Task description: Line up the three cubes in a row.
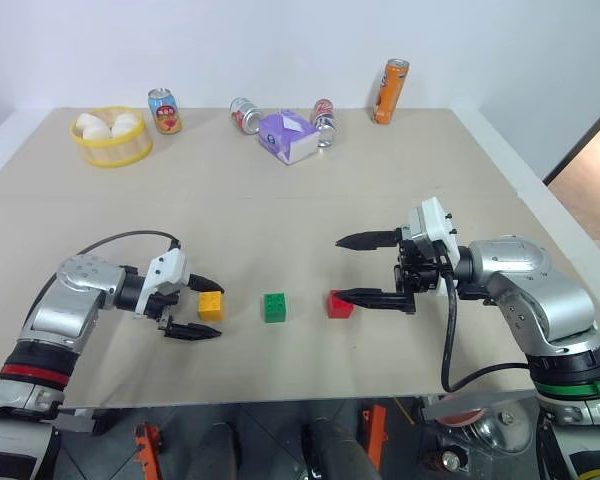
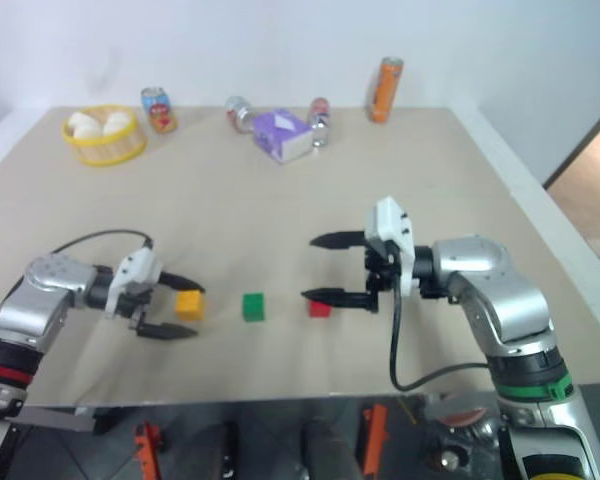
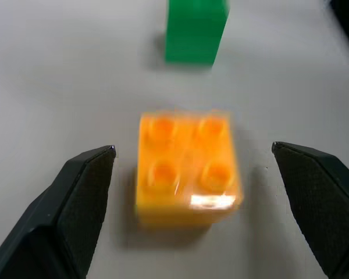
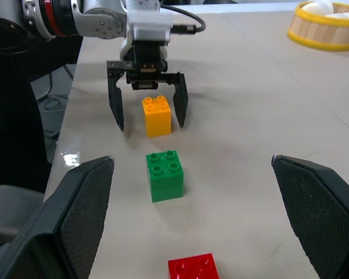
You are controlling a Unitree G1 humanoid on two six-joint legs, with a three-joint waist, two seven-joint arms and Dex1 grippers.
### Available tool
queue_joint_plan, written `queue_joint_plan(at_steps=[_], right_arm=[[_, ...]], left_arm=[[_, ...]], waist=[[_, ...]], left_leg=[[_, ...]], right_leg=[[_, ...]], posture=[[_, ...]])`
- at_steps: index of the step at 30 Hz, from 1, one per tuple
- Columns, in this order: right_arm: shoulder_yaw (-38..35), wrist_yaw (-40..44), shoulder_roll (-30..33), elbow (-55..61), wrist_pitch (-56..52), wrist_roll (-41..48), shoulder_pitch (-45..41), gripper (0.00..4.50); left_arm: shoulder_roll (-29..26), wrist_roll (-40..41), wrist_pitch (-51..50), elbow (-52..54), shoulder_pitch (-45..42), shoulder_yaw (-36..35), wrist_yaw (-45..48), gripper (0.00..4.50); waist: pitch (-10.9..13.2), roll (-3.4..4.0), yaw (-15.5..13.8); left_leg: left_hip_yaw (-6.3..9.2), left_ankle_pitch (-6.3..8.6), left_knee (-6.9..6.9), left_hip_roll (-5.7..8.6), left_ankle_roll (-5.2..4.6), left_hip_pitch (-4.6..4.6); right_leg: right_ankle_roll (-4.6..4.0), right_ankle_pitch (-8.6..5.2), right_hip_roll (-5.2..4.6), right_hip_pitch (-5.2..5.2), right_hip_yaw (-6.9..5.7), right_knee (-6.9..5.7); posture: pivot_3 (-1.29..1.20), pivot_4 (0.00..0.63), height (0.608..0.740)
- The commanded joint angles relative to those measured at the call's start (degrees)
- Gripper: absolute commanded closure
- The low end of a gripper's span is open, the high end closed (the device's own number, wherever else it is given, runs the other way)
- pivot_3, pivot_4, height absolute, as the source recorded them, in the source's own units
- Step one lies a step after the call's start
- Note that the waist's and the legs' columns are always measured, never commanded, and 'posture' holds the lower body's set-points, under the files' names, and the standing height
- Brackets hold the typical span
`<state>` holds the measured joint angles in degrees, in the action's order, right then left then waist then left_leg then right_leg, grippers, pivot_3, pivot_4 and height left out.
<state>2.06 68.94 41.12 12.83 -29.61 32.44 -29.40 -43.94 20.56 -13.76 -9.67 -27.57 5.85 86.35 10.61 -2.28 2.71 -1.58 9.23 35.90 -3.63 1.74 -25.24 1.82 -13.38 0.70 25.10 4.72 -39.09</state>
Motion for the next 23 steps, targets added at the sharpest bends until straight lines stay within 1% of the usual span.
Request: queue_joint_plan(at_steps=[1, 3, 5, 6, 9, 11, 15, 18, 23], right_arm=[[-5.3, -0.2, 0.9, 4.3, -3.3, 6.7, 1.3, 0.0], [-7.7, -1.5, 1.2, 5.8, -5.5, 9.8, 2.1, 0.0], [-10.1, -3.8, 1.5, 6.6, -6.6, 10.8, 3.0, 0.0], [-11.2, -5.2, 1.7, 6.7, -7.0, 10.8, 3.4, 0.0], [-13.7, -9.3, 2.5, 6.8, -6.5, 8.5, 6.5, 0.0], [-14.7, -11.6, 2.5, 5.8, -4.6, 6.0, 9.4, 0.0], [-17.3, -14.7, 1.6, 2.7, -1.5, 3.6, 13.4, 0.0], [-17.8, -16.8, 0.8, -0.6, 0.8, 1.8, 13.7, 0.0], [-16.3, -17.6, -0.3, -2.8, 2.0, 1.0, 12.2, 0.0]], left_arm=[[-1.5, 13.7, -16.2, 12.0, -1.4, -8.6, -5.4, 0.04], [-1.7, 21.5, -25.5, 17.2, -3.1, -13.8, -11.1, 0.04], [-2.1, 24.6, -30.1, 20.3, -3.5, -18.0, -17.0, 0.04], [-2.2, 24.6, -30.9, 21.5, -3.2, -20.1, -20.4, 0.04], [-3.0, 21.1, -29.5, 24.8, 2.3, -25.4, -28.1, 0.04], [-2.8, 20.4, -29.5, 26.0, 7.1, -29.4, -32.1, 0.04], [-1.6, 19.4, -27.6, 27.6, 17.5, -35.9, -37.3, 0.04], [-0.8, 18.5, -25.3, 27.5, 23.2, -38.5, -38.7, 0.04], [-0.8, 15.6, -20.9, 25.2, 26.0, -38.3, -39.6, 0.04]], waist=[[0.0, 0.0, 0.0], [0.0, -0.01, 0.0], [0.0, -0.01, 0.0], [0.0, -0.01, 0.0], [0.0, 0.02, 0.2], [0.0, 0.01, 0.2], [0.0, 0.0, 0.1], [0.0, 0.0, 0.0], [0.0, -0.03, -0.1]], left_leg=[[0.02, 0.0, -0.02, 0.0, 0.0, 0.0], [0.07, 0.0, -0.02, -0.02, 0.0, -0.04], [0.12, 0.0, -0.01, -0.02, 0.0, -0.03], [0.12, 0.0, -0.02, -0.01, 0.0, 0.02], [0.07, 0.01, -0.05, 0.0, 0.0, 0.21], [0.03, 0.01, -0.11, -0.01, 0.0, 0.33], [0.04, 0.01, -0.12, -0.01, 0.0, 0.27], [-0.06, 0.01, -0.06, 0.01, 0.0, 0.27], [-0.06, 0.0, 0.06, 0.04, -0.01, 0.21]], right_leg=[[0.02, 0.0, 0.0, 0.0, -0.01, 0.0], [0.05, -0.03, 0.01, 0.0, -0.05, 0.0], [0.06, -0.03, 0.01, -0.02, -0.09, -0.01], [0.06, -0.03, 0.01, -0.05, -0.09, -0.01], [0.07, -0.04, 0.01, -0.17, -0.04, 0.0], [0.04, -0.05, 0.01, -0.21, 0.0, -0.01], [-0.13, -0.14, 0.0, -0.17, -0.03, -0.01], [-0.23, -0.18, -0.05, -0.14, 0.06, 0.01], [-0.26, -0.17, -0.09, -0.18, 0.05, 0.01]], posture=[[0.0, 0.15, 0.74], [0.0, 0.15, 0.74], [0.0, 0.15, 0.74], [0.0, 0.15, 0.74], [0.0, 0.15, 0.74], [0.0, 0.15, 0.74], [0.0, 0.15, 0.74], [0.0, 0.15, 0.74], [0.0, 0.15, 0.74]])
